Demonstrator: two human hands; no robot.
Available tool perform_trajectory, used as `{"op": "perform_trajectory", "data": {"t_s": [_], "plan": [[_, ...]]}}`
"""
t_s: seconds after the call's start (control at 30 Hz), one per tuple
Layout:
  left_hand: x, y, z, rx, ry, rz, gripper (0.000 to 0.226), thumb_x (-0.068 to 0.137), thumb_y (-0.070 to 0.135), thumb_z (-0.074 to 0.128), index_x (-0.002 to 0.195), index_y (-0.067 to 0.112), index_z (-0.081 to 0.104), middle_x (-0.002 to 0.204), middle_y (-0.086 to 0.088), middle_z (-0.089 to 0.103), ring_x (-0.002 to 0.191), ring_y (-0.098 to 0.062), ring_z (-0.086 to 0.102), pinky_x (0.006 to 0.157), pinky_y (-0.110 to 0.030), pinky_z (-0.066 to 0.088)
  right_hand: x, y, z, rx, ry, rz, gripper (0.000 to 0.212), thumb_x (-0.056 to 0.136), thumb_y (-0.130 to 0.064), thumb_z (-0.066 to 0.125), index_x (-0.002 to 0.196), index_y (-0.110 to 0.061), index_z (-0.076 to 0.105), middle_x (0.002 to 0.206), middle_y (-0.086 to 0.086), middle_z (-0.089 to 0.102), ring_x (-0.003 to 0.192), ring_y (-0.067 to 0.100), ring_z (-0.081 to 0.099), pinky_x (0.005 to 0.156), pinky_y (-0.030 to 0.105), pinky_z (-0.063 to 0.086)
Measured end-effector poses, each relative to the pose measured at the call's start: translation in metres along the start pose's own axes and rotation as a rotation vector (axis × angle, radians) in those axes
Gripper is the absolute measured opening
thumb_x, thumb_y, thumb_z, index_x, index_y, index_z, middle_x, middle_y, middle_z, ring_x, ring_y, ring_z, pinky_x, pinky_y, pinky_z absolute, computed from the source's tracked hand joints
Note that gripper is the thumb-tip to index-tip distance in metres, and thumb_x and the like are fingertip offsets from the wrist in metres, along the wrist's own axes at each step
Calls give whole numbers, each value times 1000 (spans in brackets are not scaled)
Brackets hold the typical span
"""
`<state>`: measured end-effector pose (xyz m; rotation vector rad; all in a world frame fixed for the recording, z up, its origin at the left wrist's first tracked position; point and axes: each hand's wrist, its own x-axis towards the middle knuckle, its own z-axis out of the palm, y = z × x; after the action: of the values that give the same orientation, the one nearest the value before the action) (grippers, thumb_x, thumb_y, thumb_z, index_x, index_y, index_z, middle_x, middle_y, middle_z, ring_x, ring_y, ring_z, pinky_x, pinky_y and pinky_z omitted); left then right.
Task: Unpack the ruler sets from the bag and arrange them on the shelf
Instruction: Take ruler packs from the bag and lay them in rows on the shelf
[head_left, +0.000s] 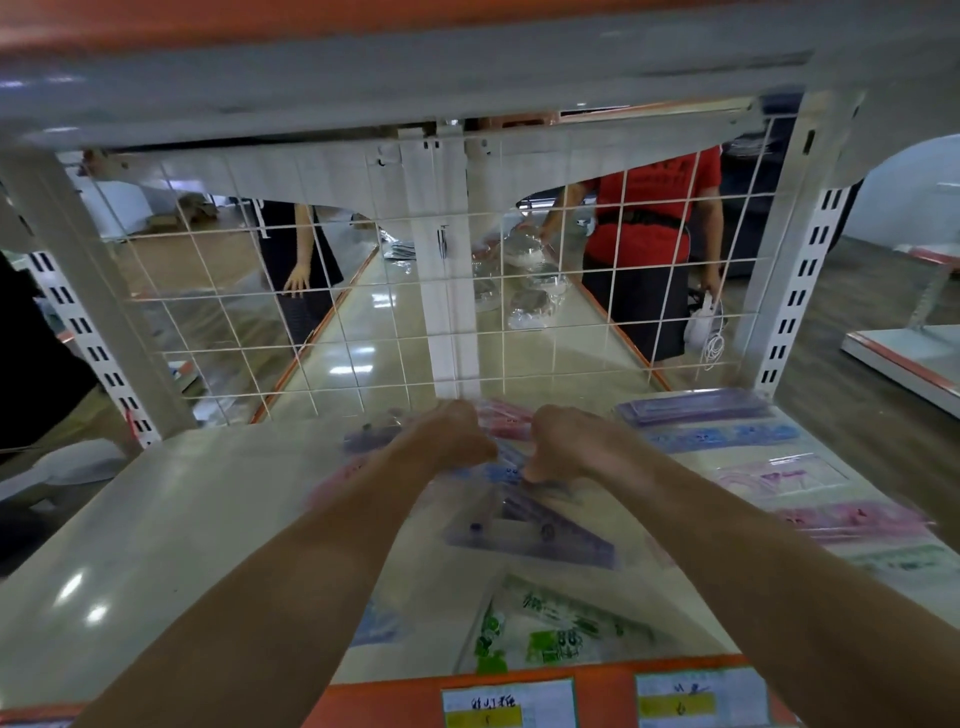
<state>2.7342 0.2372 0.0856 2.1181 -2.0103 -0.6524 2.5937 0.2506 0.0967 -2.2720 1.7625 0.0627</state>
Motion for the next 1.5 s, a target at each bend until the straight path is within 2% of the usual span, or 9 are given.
{"op": "perform_trajectory", "data": {"t_s": [0.13,0.27,0.37,0.57,0.73,1.03,1.23,1.37,1.5], "plan": [[1,1,-4,-123,-28,-72,12,88,17,55,95,7,55,65,-4,46,51,-14,41,43,-20,33,-2,3,2,31,-7,-49,9,88,-20,60,87,-12,57,96,10,60,85,23,56,68,28,40],[-1,4,-7,-124,-62,-62,8,89,17,53,85,10,51,64,-2,41,49,-11,37,40,-18,31,-1,5,6,22,37,-61,33,87,-20,60,63,-19,37,76,2,51,77,21,52,66,28,39],[-1,7,-11,-103,-83,-39,13,90,20,53,84,8,51,68,-3,44,55,-12,41,49,-20,37,0,4,10,47,62,-43,23,85,-18,60,68,-15,45,71,1,52,78,24,57,66,28,41],[-1,7,-10,-160,-132,-128,19,88,18,55,104,8,54,68,-4,37,54,-13,37,44,-22,34,-1,2,9,96,47,-19,14,86,-17,60,98,-11,58,100,10,64,82,25,55,69,28,41],[3,6,-8,-173,-164,-148,16,84,10,51,73,14,39,66,-2,28,50,-12,26,42,-22,27,-1,5,12,105,52,-43,6,85,-17,59,82,-12,58,86,8,60,78,24,54,68,27,40],[-3,1,-16,-252,-181,-162,20,84,3,48,69,11,37,61,-3,29,49,-13,27,44,-21,27,0,5,9,150,14,-25,30,83,-16,61,60,-14,42,63,2,47,69,23,51,53,24,36],[-14,-7,-23,-366,11,102,9,85,1,59,80,8,62,71,-3,54,58,-10,44,52,-18,37,-8,13,-3,231,131,-64,3,82,-12,62,81,-10,62,82,4,60,75,20,55,53,23,36],[-21,-15,-19,-310,54,184,17,87,4,57,96,4,71,73,0,58,62,-6,48,54,-13,37,-16,18,2,197,126,-49,14,83,-10,57,91,-12,68,84,2,63,82,22,60,56,24,39],[-25,-17,-5,-235,102,225,20,88,3,50,88,0,70,61,2,50,54,-4,41,44,-7,31,-17,15,13,164,169,-41,20,86,-13,53,94,-14,71,97,6,66,92,26,62,74,28,46]]}}
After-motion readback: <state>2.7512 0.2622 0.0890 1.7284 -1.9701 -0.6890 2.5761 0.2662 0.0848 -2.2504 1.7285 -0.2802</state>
